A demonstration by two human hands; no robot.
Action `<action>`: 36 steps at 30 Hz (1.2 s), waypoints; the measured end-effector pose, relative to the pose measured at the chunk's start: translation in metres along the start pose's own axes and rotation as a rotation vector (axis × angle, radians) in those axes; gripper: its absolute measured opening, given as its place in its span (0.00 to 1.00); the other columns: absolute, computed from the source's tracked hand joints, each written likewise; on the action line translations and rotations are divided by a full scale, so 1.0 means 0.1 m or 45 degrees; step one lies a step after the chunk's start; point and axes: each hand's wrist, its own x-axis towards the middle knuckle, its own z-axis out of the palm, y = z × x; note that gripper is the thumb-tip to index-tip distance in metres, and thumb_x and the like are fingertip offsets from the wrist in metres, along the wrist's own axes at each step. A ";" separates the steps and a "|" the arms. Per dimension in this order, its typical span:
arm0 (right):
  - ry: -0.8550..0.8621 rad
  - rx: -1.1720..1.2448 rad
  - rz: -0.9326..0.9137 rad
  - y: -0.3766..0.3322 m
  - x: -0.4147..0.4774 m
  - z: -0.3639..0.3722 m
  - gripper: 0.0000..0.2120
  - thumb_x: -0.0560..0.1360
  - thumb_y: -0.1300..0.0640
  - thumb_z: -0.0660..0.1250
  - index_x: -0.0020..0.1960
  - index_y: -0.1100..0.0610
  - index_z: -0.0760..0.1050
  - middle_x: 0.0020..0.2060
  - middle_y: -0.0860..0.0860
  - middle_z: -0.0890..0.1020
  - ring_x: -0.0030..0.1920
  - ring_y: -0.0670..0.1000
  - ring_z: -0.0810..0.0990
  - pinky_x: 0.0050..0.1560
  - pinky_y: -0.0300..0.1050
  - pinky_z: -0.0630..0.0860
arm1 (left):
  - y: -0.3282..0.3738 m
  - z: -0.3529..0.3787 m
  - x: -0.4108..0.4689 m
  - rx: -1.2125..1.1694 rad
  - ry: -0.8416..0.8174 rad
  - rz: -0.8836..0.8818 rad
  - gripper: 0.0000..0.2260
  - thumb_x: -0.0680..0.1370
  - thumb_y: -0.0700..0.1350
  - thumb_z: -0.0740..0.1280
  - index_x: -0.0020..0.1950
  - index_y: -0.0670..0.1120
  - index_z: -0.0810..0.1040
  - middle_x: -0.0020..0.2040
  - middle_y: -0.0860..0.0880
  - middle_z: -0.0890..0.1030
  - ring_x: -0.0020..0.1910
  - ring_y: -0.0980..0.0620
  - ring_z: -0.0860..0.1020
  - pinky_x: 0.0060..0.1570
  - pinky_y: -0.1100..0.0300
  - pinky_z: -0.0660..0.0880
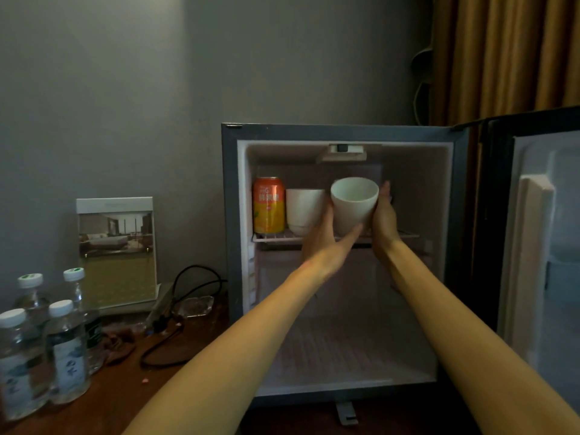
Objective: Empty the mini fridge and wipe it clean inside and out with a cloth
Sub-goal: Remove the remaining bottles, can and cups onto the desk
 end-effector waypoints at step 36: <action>-1.084 -0.219 0.239 1.19 -2.43 1.70 0.15 0.83 0.55 0.56 0.48 0.61 0.79 0.36 0.48 0.79 0.35 0.40 0.75 0.36 0.35 0.68 | -1.04 -2.14 -2.75 0.148 0.404 -0.105 0.36 0.73 0.62 0.68 0.76 0.60 0.55 0.75 0.63 0.60 0.73 0.59 0.62 0.71 0.52 0.66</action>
